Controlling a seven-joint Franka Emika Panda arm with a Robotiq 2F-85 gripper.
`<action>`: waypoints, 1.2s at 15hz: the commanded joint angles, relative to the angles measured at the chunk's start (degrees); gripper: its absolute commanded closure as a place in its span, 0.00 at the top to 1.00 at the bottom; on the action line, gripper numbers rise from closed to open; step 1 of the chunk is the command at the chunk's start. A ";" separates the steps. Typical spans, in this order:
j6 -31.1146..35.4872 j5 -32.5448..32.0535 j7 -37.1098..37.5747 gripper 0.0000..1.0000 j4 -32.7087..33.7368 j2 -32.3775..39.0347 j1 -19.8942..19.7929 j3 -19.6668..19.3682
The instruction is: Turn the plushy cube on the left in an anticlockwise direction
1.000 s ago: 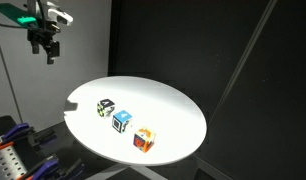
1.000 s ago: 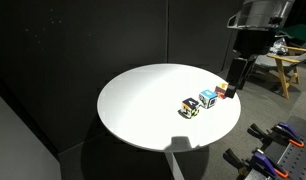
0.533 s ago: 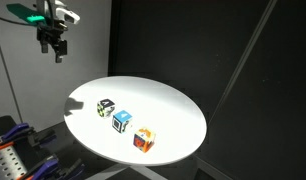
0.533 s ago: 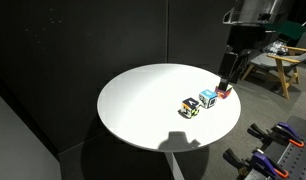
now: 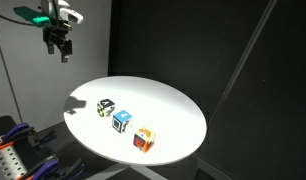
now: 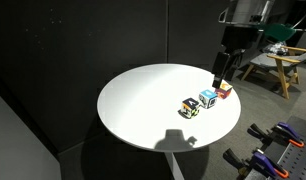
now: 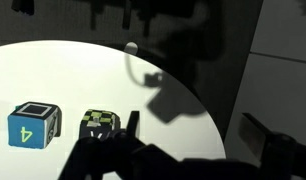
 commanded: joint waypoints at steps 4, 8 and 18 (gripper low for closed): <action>3.21 -3.20 3.36 1.00 2.11 2.27 -1.20 0.88; 5.36 -3.14 2.71 1.00 2.49 3.43 -1.67 0.14; 5.35 -2.95 0.88 1.00 6.52 10.27 -3.96 -2.36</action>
